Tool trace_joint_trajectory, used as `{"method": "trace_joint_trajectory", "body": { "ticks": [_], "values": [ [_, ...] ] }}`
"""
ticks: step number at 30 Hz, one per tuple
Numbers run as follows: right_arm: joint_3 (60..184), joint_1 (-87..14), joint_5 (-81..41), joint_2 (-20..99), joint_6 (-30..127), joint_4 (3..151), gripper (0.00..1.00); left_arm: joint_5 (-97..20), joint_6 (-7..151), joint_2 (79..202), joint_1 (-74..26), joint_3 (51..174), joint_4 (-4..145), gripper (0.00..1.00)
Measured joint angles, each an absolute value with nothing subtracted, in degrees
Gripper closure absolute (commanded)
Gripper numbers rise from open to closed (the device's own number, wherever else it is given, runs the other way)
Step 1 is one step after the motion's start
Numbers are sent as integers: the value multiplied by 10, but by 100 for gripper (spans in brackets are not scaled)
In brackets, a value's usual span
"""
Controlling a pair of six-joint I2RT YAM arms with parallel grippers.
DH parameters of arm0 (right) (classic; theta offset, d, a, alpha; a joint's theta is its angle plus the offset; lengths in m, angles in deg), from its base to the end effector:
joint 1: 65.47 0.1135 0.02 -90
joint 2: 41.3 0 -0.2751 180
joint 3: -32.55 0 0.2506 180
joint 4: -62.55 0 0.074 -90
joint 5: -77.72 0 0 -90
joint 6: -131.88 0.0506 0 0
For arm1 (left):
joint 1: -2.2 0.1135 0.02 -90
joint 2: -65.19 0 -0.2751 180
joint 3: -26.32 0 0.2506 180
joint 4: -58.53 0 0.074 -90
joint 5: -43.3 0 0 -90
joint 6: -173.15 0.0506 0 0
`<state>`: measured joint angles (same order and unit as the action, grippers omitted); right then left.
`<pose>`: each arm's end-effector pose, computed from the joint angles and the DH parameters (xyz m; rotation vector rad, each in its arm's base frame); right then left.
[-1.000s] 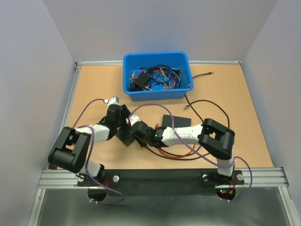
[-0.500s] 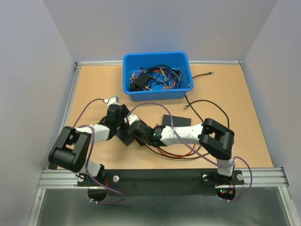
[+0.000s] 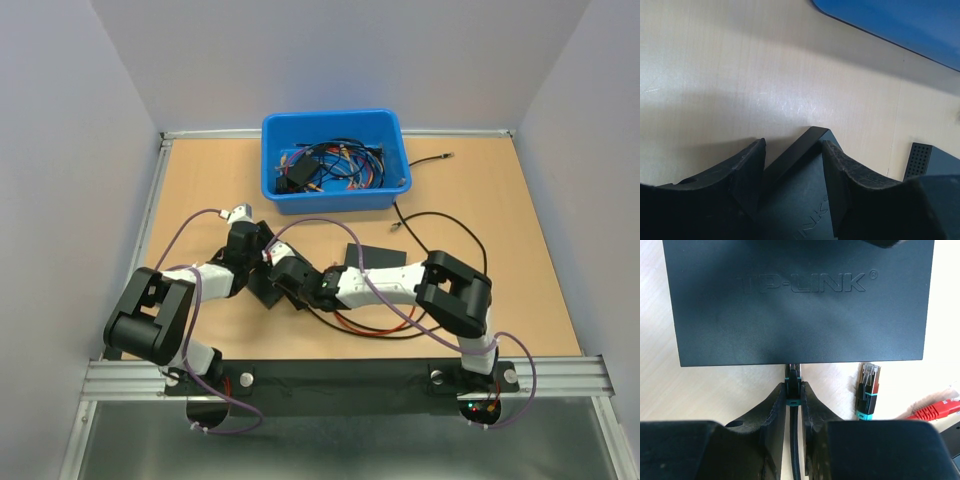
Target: Insert the plug into the switch port
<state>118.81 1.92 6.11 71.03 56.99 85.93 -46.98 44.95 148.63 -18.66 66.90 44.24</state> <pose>0.1796 0.3898 0.1651 -0.9253 2.2100 0.2915 0.2633 -0.1001 0.1568 -0.3241 2.1052 -0.6192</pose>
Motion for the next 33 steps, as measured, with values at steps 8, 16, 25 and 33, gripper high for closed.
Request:
{"method": "trace_joint_trajectory", "body": {
  "ticks": [8, 16, 25, 33],
  "values": [
    [1221, -1, 35, 726, 571, 880, 100, -502, 449, 1487, -188, 671, 438, 48],
    [1261, -21, 23, 742, 573, 908, 100, -544, 445, 1507, -207, 707, 450, 50],
    [1321, -35, 26, 769, 579, 954, 99, -557, 438, 1509, -206, 716, 447, 51],
    [1319, -35, 36, 780, 586, 947, 100, -572, 437, 1510, -210, 717, 445, 51]
  ]
}}
